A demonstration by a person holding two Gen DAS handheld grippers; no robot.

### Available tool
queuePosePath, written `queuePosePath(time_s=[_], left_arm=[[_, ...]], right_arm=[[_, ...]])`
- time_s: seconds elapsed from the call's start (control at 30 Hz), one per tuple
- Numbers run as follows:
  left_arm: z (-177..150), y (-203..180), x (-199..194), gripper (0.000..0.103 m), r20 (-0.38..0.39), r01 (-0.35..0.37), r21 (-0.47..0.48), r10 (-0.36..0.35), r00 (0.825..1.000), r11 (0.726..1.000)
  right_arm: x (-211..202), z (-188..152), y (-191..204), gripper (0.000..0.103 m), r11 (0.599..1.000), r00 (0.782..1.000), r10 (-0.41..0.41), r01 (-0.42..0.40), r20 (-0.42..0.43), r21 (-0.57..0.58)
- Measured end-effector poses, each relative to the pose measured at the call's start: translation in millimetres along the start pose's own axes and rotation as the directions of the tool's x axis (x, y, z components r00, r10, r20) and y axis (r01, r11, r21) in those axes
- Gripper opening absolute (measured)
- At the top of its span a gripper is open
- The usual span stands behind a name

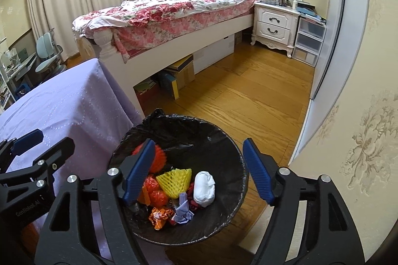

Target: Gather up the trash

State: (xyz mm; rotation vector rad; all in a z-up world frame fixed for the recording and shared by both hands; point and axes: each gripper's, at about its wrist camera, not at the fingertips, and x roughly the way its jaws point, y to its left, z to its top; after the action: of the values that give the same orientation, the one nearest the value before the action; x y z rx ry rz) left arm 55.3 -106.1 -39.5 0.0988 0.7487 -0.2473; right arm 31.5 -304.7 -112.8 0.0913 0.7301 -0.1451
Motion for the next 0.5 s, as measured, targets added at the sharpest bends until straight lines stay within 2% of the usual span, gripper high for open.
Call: queuePosePath(time_s=[0.5], left_arm=[[5, 1, -30, 0.085, 0.067, -0.037, -0.011, 0.037, 0.997, 0.999]], right_arm=[[-29, -5, 1, 0.080, 0.999, 0.998, -0.034, 0.034, 0.057, 0.006]])
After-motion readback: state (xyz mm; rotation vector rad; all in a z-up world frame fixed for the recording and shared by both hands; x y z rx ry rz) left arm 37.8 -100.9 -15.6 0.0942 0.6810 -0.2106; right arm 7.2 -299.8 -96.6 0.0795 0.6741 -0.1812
